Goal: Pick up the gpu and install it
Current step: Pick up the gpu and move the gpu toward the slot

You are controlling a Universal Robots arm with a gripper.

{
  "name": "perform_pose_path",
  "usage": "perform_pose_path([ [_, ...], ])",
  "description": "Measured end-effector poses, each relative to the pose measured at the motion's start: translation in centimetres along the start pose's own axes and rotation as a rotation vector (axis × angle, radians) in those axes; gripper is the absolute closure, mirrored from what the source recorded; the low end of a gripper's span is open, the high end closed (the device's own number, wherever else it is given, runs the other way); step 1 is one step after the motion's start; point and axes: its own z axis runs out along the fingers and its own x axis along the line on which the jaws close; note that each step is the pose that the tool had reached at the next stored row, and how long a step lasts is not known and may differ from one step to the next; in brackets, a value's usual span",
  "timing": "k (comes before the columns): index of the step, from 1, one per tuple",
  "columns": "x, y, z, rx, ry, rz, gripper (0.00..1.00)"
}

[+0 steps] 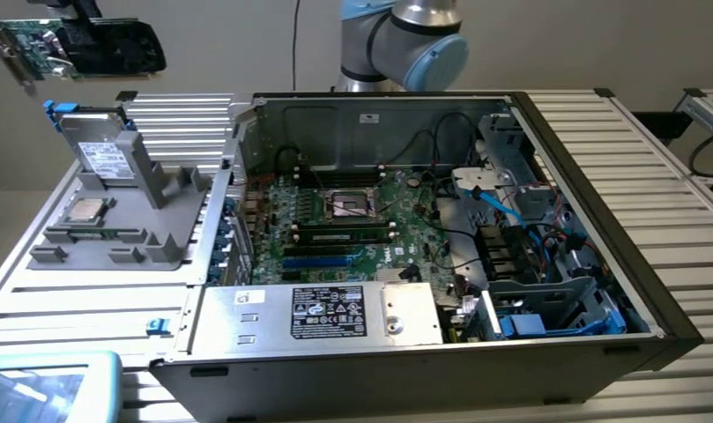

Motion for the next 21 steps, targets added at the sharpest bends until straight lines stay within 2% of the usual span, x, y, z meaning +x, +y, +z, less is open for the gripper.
perform_pose_path([
  [2,0.0,-0.75,0.01,0.0058,-0.0002,0.000,0.72],
  [4,-0.1,-1.66,0.02,0.0078,-0.0007,0.000,0.72],
  [13,-0.3,-5.74,0.11,0.0078,-0.0056,0.000,0.72],
  [21,-0.6,-9.37,0.18,0.0071,-0.0160,0.000,0.72],
])
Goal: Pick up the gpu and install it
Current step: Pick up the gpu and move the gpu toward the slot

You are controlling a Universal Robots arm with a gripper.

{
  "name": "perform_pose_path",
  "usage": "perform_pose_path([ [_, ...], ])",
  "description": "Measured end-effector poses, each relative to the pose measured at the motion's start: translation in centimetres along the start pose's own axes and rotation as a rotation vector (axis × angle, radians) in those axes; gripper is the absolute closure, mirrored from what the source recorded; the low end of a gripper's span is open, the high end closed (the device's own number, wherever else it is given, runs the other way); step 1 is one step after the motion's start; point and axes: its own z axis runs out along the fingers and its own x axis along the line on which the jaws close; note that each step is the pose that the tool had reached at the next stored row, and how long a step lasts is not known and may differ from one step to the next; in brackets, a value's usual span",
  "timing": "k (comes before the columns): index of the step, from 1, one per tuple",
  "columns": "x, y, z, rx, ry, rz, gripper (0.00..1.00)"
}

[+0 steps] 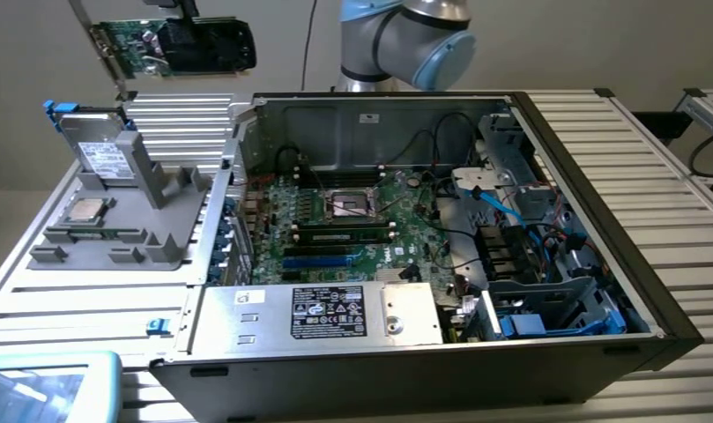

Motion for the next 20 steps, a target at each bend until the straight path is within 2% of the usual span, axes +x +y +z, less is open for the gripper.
perform_pose_path([
  [20,-0.5,-9.08,0.26,-0.0011,-0.0193,0.000,0.72],
])
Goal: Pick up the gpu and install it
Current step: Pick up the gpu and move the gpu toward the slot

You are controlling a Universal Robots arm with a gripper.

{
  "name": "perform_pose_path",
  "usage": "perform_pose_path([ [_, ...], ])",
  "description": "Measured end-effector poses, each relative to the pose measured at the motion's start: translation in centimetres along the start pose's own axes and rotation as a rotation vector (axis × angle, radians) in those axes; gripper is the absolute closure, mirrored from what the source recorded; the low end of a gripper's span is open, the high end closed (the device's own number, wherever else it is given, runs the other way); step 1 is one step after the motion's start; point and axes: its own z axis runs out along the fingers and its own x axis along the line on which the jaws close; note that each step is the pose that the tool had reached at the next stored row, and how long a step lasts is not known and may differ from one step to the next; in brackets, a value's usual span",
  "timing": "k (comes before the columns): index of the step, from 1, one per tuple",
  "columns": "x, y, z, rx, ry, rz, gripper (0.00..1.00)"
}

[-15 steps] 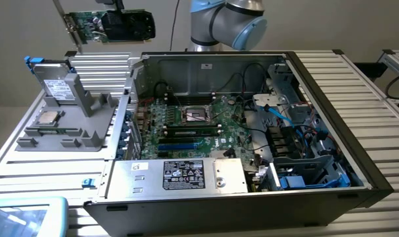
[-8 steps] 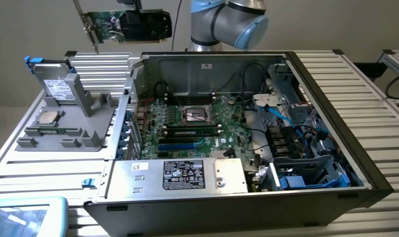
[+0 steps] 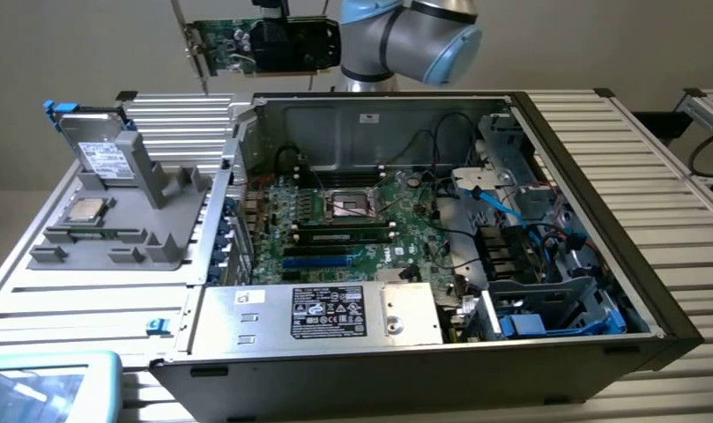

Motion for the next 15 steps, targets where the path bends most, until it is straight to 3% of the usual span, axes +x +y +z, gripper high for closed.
perform_pose_path([
  [15,-0.3,-6.52,0.17,-0.0005,-0.0080,0.000,0.72],
])
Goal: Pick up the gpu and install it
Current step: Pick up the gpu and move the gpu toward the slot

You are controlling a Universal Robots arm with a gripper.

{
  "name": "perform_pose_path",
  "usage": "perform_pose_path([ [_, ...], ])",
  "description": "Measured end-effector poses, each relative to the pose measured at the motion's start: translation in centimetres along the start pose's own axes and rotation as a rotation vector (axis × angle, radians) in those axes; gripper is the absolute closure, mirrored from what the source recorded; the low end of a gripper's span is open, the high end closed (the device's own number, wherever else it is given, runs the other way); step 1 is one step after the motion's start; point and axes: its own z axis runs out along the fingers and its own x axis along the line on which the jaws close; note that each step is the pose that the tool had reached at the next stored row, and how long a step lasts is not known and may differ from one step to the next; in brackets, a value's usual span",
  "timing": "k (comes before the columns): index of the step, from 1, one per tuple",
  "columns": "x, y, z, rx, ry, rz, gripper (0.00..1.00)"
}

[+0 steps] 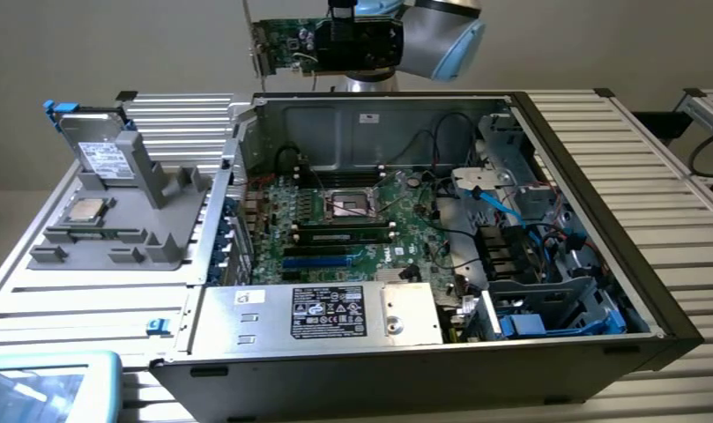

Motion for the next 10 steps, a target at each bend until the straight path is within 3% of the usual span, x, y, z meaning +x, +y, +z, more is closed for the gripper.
perform_pose_path([
  [6,1.5,-1.31,-0.05,0.0000,-0.0008,0.000,0.72],
  [10,2.9,-1.57,-0.04,0.0000,-0.0023,0.000,0.72],
])
